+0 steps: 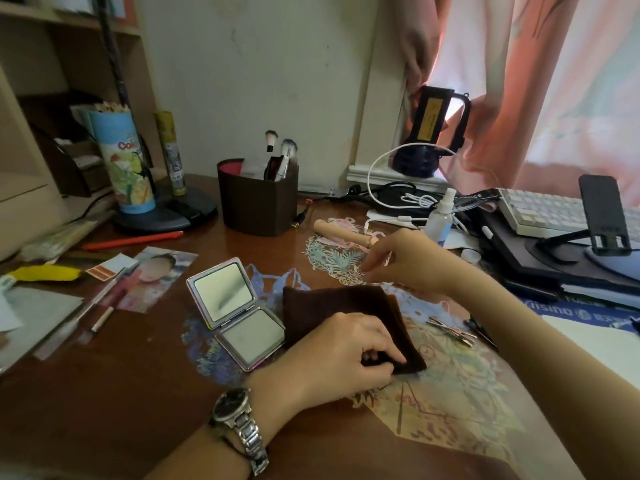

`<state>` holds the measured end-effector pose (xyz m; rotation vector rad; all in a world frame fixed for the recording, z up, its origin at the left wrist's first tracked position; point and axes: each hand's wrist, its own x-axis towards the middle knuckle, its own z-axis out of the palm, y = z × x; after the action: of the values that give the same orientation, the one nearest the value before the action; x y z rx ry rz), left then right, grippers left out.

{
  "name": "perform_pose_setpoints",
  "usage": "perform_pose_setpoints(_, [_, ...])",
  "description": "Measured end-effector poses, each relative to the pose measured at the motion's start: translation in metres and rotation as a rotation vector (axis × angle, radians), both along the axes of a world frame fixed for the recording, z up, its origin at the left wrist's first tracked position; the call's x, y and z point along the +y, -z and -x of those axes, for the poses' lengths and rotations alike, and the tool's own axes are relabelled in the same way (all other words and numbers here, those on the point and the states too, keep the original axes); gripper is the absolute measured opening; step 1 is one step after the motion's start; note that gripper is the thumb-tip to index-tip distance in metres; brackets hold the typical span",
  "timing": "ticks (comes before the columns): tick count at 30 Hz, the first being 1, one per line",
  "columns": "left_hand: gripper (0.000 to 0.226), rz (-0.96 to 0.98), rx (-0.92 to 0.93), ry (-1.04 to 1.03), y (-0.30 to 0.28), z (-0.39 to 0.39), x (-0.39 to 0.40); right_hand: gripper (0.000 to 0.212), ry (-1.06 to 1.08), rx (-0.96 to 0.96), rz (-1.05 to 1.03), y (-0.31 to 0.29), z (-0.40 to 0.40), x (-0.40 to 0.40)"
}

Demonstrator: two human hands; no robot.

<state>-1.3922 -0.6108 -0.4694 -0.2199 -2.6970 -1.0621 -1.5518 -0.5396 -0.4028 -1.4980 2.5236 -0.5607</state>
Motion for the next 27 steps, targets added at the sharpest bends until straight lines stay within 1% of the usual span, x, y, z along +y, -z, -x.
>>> perform_pose_setpoints(5, [0.021, -0.015, 0.012, -0.003, 0.001, 0.001, -0.001, 0.014, -0.025, -0.041, -0.06, 0.014, 0.006, -0.022])
perform_pose_setpoints(13, [0.022, -0.023, 0.004, -0.002, 0.001, 0.001, -0.001, 0.011, -0.026, -0.157, -0.054, 0.022, 0.013, -0.024])
perform_pose_setpoints(18, [0.022, -0.039, -0.006, -0.01, 0.002, 0.001, -0.002, 0.015, -0.031, -0.16, -0.127, 0.021, 0.015, -0.028])
perform_pose_setpoints(27, [0.022, -0.054, -0.022, -0.006, 0.003, 0.002, -0.002, 0.01, -0.024, -0.184, -0.072, 0.026, 0.016, -0.025])
